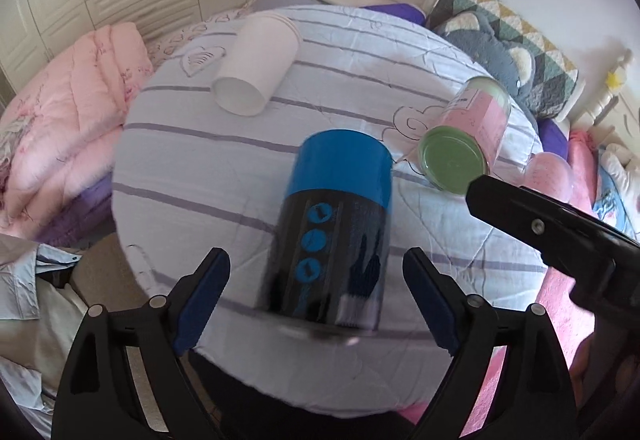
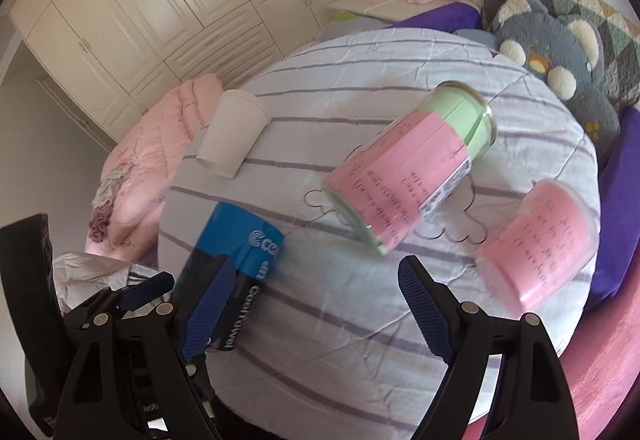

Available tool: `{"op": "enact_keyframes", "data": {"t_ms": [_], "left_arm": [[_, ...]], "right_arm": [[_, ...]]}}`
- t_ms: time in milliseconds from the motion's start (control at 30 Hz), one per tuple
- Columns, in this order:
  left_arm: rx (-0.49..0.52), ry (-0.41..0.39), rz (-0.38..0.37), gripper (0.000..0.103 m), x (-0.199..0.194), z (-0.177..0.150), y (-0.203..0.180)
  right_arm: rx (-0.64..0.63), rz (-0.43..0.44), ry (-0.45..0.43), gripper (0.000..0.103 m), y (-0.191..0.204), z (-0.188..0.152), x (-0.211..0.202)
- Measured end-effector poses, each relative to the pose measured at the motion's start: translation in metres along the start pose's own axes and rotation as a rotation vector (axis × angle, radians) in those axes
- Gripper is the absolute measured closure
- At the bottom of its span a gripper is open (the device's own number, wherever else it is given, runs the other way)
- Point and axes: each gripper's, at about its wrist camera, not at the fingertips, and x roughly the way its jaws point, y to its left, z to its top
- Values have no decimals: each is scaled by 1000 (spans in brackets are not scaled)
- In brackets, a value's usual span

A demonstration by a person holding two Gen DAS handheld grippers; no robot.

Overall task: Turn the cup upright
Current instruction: 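Grasp the cup with the right gripper while the left gripper releases it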

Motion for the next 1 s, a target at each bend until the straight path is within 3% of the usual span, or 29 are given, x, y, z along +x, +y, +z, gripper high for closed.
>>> {"op": "enact_keyframes", "data": {"t_ms": [200, 600, 800, 867, 900, 1000], "left_arm": [[46, -13, 19, 12, -11, -4, 17], [61, -8, -26, 8, -7, -1, 30], [91, 8, -39, 8, 0, 2, 25], [98, 12, -42, 8, 2, 3, 24], [97, 14, -46, 8, 3, 4, 24], [89, 21, -66, 8, 6, 5, 23]], "right_arm": [[94, 116, 77, 18, 12, -6, 17], [346, 344, 256, 18, 6, -5, 89], [349, 407, 239, 19, 7, 2, 107], [338, 413, 248, 25, 5, 3, 108], [334, 420, 247, 33, 4, 2, 110], [326, 445, 244, 33, 0, 1, 110]]}}
